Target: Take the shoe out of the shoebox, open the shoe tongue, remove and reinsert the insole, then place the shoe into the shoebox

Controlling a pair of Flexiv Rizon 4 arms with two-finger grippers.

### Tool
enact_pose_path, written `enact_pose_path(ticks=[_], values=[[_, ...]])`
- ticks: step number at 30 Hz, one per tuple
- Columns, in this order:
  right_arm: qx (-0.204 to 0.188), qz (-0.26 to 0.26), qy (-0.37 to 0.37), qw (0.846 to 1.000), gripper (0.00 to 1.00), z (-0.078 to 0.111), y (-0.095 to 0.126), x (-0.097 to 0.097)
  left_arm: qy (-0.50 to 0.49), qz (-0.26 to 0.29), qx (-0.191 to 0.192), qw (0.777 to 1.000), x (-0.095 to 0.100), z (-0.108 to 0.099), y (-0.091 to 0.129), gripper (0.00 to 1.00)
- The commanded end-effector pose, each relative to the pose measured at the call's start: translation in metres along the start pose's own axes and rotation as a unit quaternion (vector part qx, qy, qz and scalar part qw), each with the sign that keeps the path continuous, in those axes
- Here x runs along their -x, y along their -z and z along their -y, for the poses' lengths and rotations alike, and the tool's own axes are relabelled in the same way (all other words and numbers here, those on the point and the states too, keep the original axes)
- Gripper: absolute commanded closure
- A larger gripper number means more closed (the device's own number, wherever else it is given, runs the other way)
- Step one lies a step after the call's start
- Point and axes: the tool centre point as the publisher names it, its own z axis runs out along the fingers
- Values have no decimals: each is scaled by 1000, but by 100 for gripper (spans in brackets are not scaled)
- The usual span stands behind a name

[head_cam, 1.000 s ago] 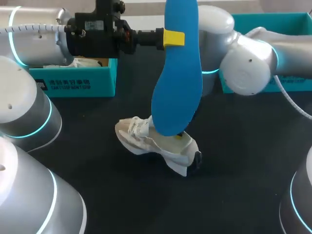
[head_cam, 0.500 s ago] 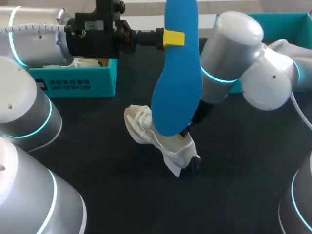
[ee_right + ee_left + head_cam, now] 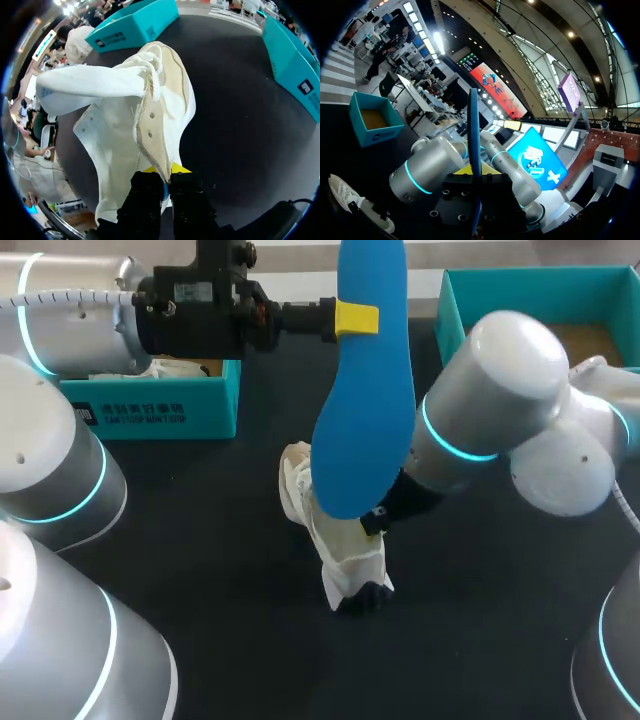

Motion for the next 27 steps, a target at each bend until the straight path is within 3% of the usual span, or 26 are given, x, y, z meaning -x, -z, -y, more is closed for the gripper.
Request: enact_pose_path(ticks=[1, 8, 27], values=[[71, 22, -98, 992, 100, 10, -1, 0, 0, 0, 0, 1000, 1, 0, -1, 100], [80, 11, -98, 992, 100, 8, -7, 7, 0, 0, 0, 1000, 1, 0, -1, 100], [39, -27, -45, 998, 100, 10, -22, 11, 0, 0, 0, 1000, 1, 0, -1, 100]])
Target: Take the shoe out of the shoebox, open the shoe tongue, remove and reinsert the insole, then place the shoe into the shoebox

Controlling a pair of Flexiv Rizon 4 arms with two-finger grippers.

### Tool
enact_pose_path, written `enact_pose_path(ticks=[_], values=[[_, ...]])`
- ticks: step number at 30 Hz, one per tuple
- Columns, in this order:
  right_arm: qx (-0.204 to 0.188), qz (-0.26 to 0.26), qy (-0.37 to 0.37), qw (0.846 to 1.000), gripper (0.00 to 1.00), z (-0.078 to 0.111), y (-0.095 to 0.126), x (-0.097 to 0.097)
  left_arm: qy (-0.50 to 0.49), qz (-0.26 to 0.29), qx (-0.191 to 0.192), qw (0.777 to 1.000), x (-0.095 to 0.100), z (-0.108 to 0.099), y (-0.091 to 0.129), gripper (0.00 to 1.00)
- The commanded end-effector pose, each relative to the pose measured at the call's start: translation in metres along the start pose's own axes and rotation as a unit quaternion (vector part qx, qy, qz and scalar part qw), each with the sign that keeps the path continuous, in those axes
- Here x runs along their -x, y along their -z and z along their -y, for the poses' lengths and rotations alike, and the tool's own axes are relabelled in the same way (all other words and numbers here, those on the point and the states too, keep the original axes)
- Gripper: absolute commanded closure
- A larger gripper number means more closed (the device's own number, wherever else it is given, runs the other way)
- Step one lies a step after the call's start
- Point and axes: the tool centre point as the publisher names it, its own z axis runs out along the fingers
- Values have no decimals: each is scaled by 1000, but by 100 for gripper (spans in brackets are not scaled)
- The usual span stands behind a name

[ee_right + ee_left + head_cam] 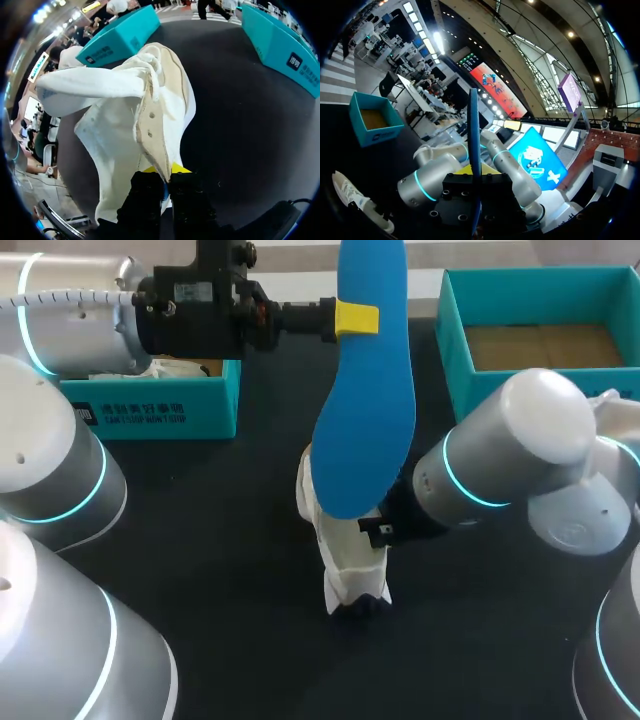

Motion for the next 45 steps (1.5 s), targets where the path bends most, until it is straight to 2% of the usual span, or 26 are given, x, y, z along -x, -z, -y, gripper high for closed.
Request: enact_pose_path(ticks=[1, 10, 12, 13, 14, 15, 19, 27, 30, 32, 35, 45], values=[[-12, -16, 4, 1000, 100, 1, -10, 1, 0, 0, 0, 1000, 1, 0, -1, 100], [-36, -21, -23, 999, 100, 12, -30, 8, 0, 0, 0, 1000, 1, 0, -1, 100], [-30, -19, -41, 999, 100, 14, -29, 10, 0, 0, 0, 1000, 1, 0, -1, 100], [-28, -21, -47, 998, 83, 15, -28, 10, 0, 0, 0, 1000, 1, 0, -1, 100], [-22, -23, -55, 998, 39, 17, -24, 10, 0, 0, 0, 1000, 1, 0, -1, 100], [-20, -23, -56, 998, 0, 17, -20, 9, 0, 0, 0, 1000, 1, 0, -1, 100], [-15, -29, -61, 998, 0, 18, 0, 4, 0, 0, 0, 1000, 1, 0, -1, 100], [-17, -83, -52, 995, 0, 16, 41, 4, 0, 0, 0, 1000, 1, 0, -1, 100], [-30, -108, -36, 993, 0, 12, 54, 1, 0, 0, 0, 1000, 1, 0, -1, 100], [-23, -147, -31, 988, 0, 9, 63, -3, 0, 0, 0, 1000, 1, 0, -1, 100], [-24, -176, 0, 984, 0, 1, 77, -10, 0, 0, 0, 1000, 1, 0, -1, 100], [-24, -176, 0, 984, 0, 1, 77, -10, 0, 0, 0, 1000, 1, 0, -1, 100]])
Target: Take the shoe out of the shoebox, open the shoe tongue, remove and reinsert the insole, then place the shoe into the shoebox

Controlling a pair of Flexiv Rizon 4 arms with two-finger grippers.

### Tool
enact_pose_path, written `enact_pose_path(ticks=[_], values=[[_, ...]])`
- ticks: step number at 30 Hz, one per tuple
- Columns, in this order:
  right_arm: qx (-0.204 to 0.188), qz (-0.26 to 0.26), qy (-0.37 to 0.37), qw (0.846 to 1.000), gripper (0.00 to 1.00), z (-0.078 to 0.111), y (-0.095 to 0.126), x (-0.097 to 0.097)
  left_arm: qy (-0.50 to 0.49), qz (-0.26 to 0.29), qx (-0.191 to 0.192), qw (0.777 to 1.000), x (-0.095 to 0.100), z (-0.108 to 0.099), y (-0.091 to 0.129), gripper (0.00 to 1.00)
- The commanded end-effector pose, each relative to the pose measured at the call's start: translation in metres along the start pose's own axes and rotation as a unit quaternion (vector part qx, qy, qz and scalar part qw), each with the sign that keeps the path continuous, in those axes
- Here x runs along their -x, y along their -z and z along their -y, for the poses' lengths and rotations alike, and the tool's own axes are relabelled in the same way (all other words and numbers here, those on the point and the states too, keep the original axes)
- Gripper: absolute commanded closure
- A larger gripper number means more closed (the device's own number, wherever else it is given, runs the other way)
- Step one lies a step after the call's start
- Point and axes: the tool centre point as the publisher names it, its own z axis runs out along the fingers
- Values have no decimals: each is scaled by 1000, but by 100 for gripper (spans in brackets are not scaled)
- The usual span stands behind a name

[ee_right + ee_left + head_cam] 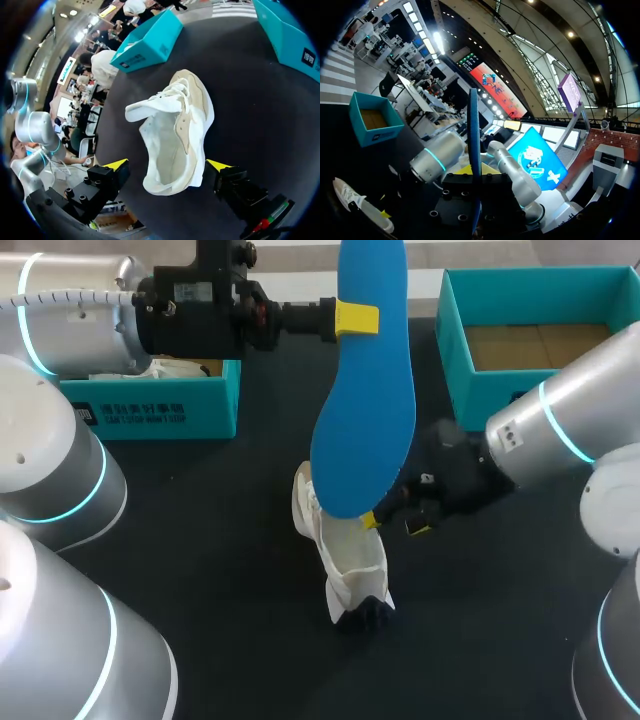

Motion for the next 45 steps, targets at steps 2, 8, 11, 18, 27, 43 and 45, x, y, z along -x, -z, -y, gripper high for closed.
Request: enact_pose_path(ticks=[2, 8, 11, 18, 27, 43, 45], values=[[3, -3, 0, 1000, 0, 5, 5, 1, 0, 0, 0, 1000, 1, 0, -1, 100], [27, -52, -20, 998, 0, 0, 15, -9, 0, 0, 0, 1000, 1, 0, -1, 100], [48, -87, -33, 995, 0, -5, 23, -17, 0, 0, 0, 1000, 1, 0, -1, 100], [52, -164, -42, 984, 0, -18, 38, -38, 0, 0, 0, 1000, 1, 0, -1, 100], [63, -256, -87, 961, 0, -26, 66, -51, 0, 0, 0, 1000, 1, 0, -1, 100], [64, -277, -88, 955, 0, -36, 81, -62, 0, 0, 0, 1000, 1, 0, -1, 100], [75, -299, -90, 947, 0, -36, 85, -64, 0, 0, 0, 1000, 1, 0, -1, 100]])
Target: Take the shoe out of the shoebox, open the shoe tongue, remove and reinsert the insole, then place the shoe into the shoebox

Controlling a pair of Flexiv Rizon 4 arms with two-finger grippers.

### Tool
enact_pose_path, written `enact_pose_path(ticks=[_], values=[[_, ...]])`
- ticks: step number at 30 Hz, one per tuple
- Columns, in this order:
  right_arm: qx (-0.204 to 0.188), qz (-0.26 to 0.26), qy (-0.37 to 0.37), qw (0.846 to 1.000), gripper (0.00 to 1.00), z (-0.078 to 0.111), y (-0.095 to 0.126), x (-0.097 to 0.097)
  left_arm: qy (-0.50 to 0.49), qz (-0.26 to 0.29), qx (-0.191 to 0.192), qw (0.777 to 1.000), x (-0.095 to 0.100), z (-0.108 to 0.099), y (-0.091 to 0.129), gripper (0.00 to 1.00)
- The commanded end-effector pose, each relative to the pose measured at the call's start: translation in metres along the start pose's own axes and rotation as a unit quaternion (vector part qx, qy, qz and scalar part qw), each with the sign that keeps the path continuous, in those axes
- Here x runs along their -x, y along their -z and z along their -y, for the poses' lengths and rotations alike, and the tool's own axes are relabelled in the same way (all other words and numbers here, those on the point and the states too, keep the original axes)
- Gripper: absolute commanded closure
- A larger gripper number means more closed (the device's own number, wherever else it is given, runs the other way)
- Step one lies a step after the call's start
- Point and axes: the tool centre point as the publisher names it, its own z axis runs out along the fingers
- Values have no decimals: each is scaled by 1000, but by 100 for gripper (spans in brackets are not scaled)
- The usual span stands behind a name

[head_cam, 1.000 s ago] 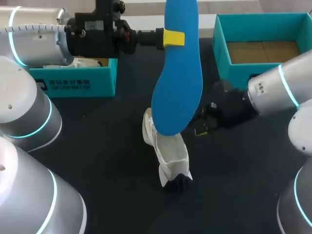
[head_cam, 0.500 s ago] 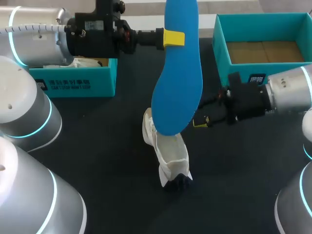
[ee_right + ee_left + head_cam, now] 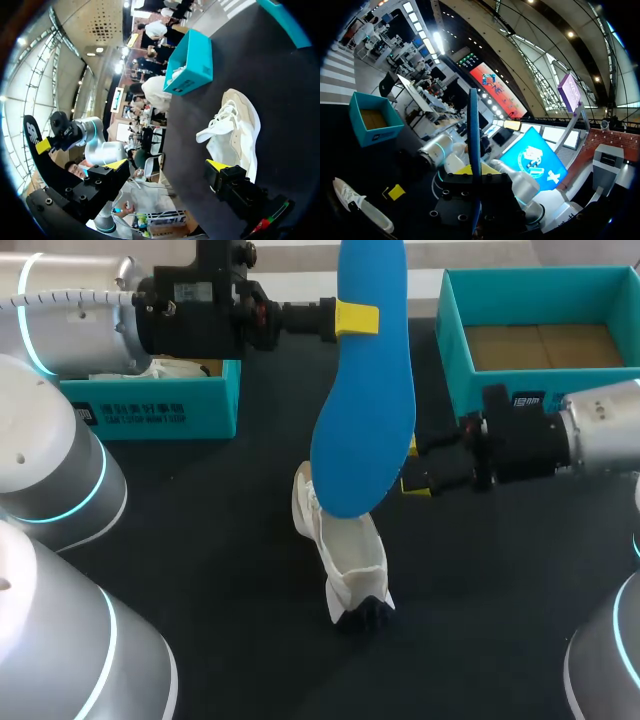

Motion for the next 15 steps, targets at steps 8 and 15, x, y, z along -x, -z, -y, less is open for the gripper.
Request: enact_pose_path(ticks=[8, 15], values=[[-11, -61, 6, 998, 0, -9, 9, -40, 0, 0, 0, 1000, 1, 0, -1, 100], [-16, -56, -2, 998, 0, -11, 8, -47, 0, 0, 0, 1000, 1, 0, -1, 100]])
